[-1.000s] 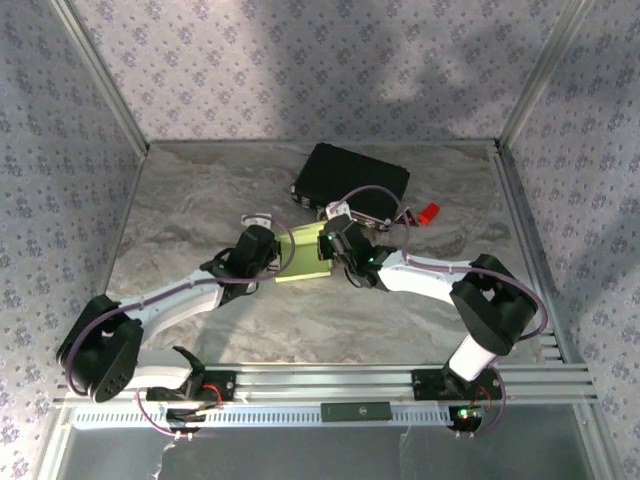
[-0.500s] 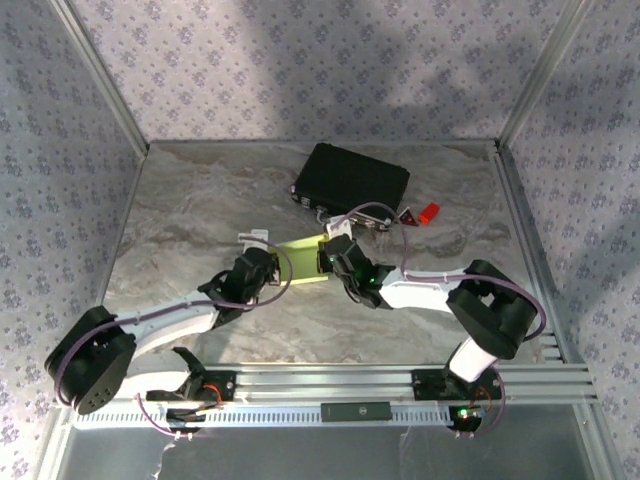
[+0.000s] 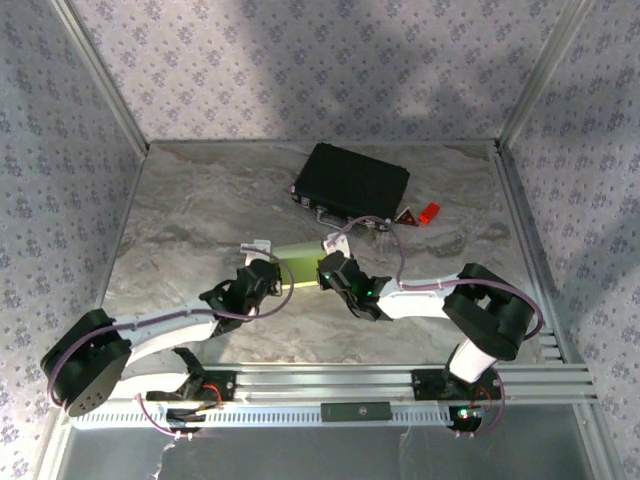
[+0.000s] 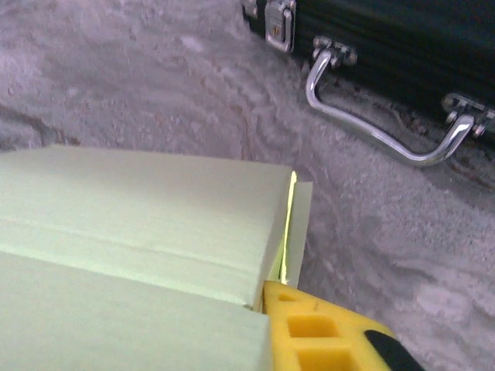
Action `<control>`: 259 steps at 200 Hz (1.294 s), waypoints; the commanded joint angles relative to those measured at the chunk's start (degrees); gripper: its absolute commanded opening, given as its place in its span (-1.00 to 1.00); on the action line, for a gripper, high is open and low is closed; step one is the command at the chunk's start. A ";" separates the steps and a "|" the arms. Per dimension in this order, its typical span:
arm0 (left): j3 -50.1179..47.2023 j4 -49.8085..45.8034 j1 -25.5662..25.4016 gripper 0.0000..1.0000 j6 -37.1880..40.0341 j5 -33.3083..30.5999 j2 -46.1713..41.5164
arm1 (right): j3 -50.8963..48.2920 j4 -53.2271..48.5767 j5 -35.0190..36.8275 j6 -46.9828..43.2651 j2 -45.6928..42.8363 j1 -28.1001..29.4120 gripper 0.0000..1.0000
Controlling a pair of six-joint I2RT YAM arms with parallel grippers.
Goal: Fold the paper box
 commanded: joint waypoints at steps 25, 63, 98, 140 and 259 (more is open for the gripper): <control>-0.50 -0.42 -1.52 -0.75 -1.94 3.40 -0.26 | 1.88 -9.00 -4.10 1.41 -2.01 1.52 -0.32; -0.09 -1.57 -2.69 -0.76 -2.50 1.13 0.10 | 2.72 -16.60 -8.27 4.49 -7.37 2.59 0.04; 0.12 -2.44 -3.48 -0.80 -3.44 -1.07 0.17 | -0.97 -22.40 -13.01 12.05 -17.75 4.73 0.13; 0.07 -1.66 -4.25 -0.82 -3.66 -2.15 0.71 | -6.07 -28.19 -9.85 18.88 -36.96 9.86 0.16; 3.87 -4.77 -9.12 -0.57 -8.29 -8.30 4.38 | 22.24 -39.32 -17.73 30.90 -18.26 -5.14 -0.46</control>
